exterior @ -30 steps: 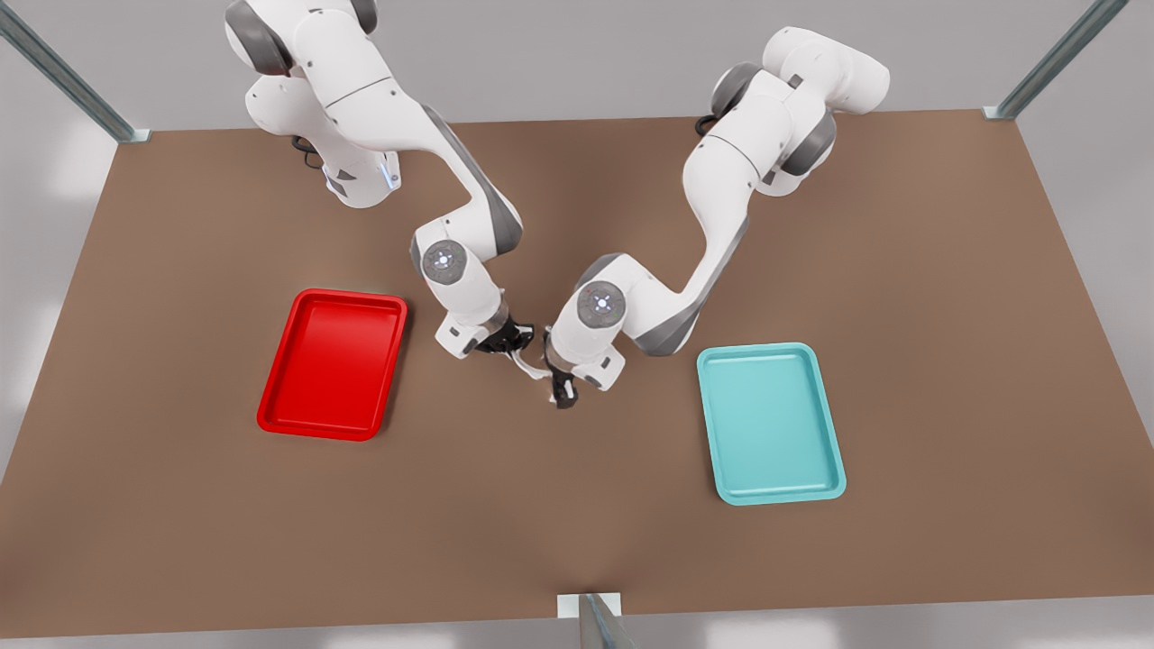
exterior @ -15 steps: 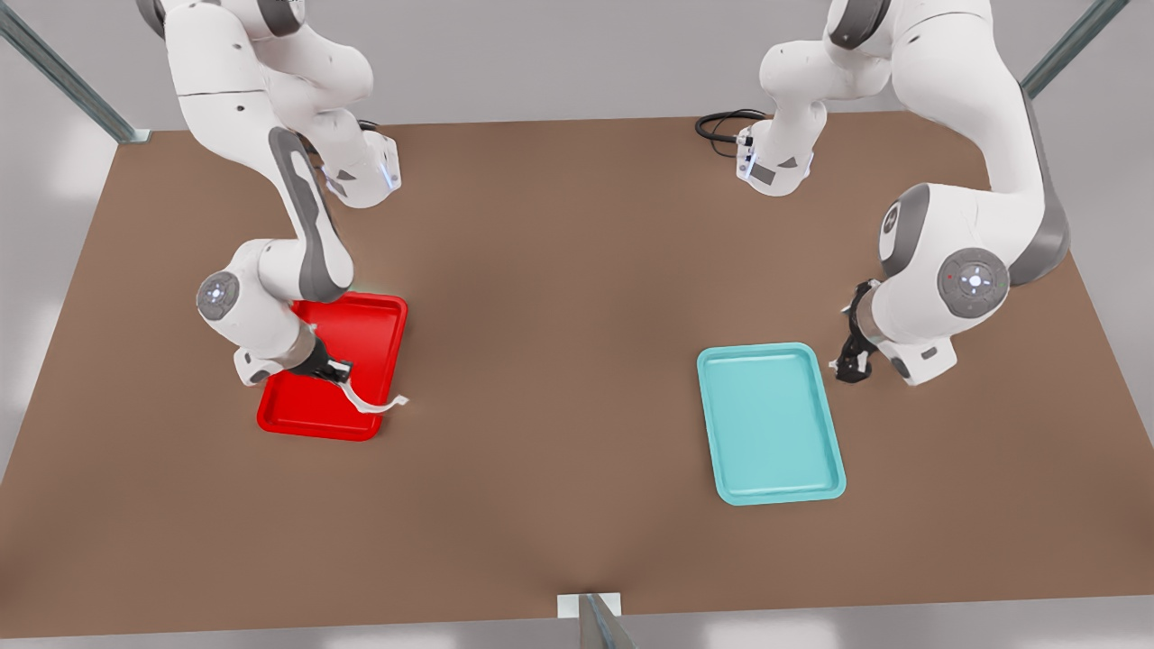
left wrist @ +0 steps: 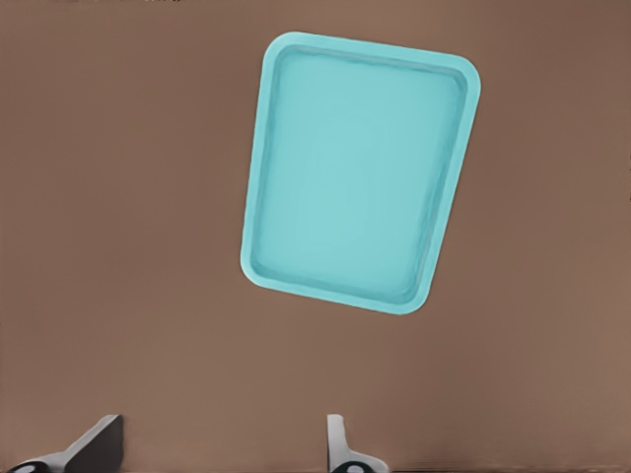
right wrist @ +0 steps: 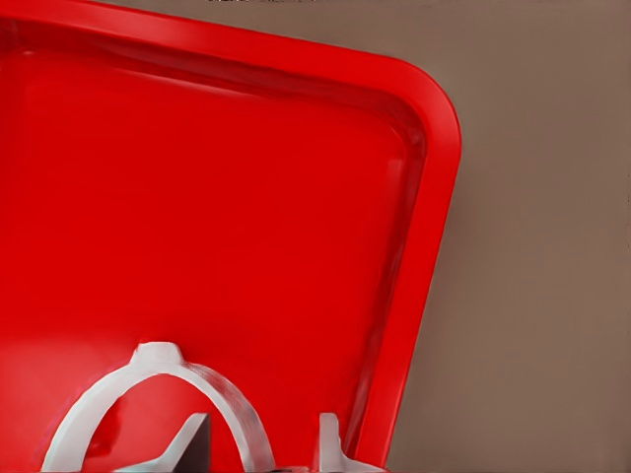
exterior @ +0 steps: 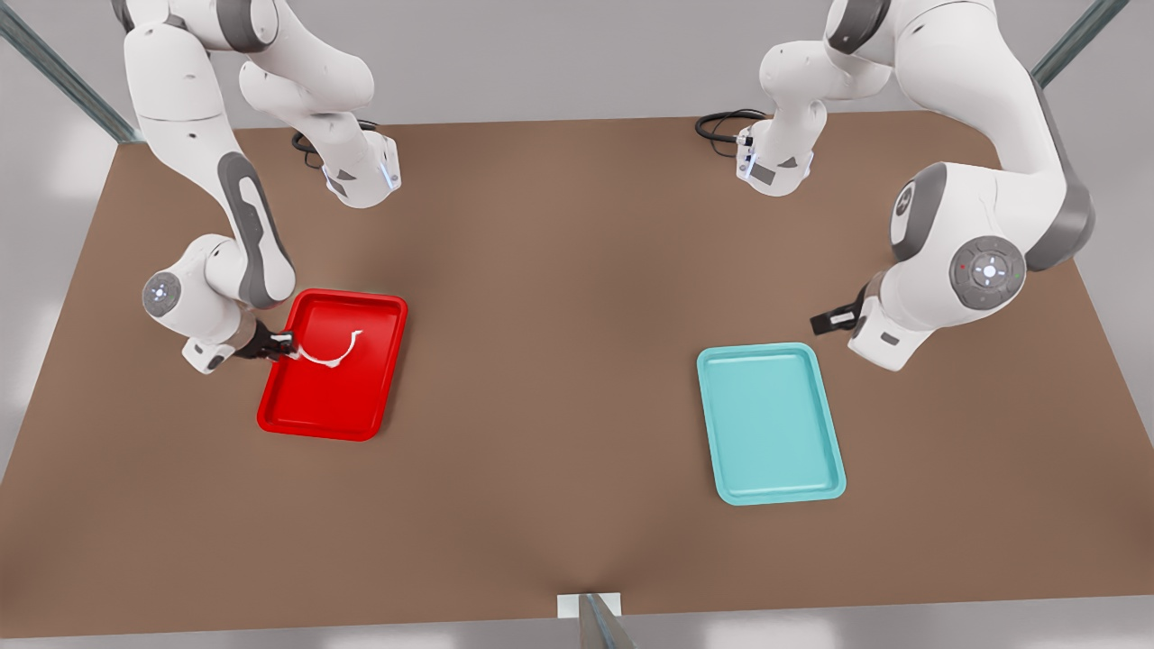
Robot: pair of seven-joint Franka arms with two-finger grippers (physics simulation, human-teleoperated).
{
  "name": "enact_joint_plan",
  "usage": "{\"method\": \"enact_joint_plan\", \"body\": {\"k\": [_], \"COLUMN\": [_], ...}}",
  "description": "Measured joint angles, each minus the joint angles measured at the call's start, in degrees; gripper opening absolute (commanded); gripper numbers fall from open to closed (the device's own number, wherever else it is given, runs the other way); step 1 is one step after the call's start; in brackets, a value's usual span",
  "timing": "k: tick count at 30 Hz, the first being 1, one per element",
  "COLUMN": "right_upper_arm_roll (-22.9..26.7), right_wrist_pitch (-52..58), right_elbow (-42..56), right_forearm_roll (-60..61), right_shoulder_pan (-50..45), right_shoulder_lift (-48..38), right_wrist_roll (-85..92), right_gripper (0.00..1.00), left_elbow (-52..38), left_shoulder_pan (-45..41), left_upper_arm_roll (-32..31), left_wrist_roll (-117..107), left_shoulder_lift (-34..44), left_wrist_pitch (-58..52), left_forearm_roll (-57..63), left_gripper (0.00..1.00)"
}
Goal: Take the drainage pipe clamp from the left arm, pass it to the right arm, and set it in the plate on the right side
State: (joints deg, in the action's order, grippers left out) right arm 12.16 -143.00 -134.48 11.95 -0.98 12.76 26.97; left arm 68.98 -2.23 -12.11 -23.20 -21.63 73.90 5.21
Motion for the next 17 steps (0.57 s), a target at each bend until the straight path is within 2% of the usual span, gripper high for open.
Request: {"method": "enact_joint_plan", "body": {"k": [3,6,8,11,12,15,17], "right_upper_arm_roll": [-0.07,-0.24,-0.44,-0.57,-0.5,-1.11,-1.33], "right_wrist_pitch": [0.23,4.46,11.01,26.44,31.19,43.38,48.71], "right_elbow": [1.43,7.32,15.7,35.41,38.94,41.16,41.35], "right_forearm_roll": [-0.55,0.43,0.32,-3.52,-4.62,-8.29,-9.96], "right_shoulder_pan": [-0.09,-0.48,-1.99,-6.24,-7.1,-7.91,-8.34], "right_shoulder_lift": [0.0,-0.36,-0.26,1.41,-0.15,-8.47,-10.12], "right_wrist_roll": [2.25,4.91,5.56,2.72,1.64,-2.24,-4.79], "right_gripper": [1.0,1.0,1.0,1.0,1.0,1.0,1.0], "left_elbow": [-0.04,-0.05,-0.05,-0.07,-0.09,-0.26,-0.42], "left_shoulder_pan": [0.03,0.03,0.03,0.03,0.03,0.03,0.04], "left_upper_arm_roll": [0.0,0.0,0.0,0.0,-0.01,-0.05,-0.17], "left_wrist_roll": [6.71,12.4,15.69,20.0,21.28,24.73,26.73], "left_shoulder_lift": [0.09,0.1,0.1,0.2,0.24,0.35,0.43], "left_wrist_pitch": [-0.5,-0.8,-0.94,-1.07,-1.1,-1.39,-1.83], "left_forearm_roll": [-0.01,0.03,0.07,0.1,0.11,0.14,0.17], "left_gripper": [1.0,1.0,1.0,1.0,1.0,1.0,1.0]}}
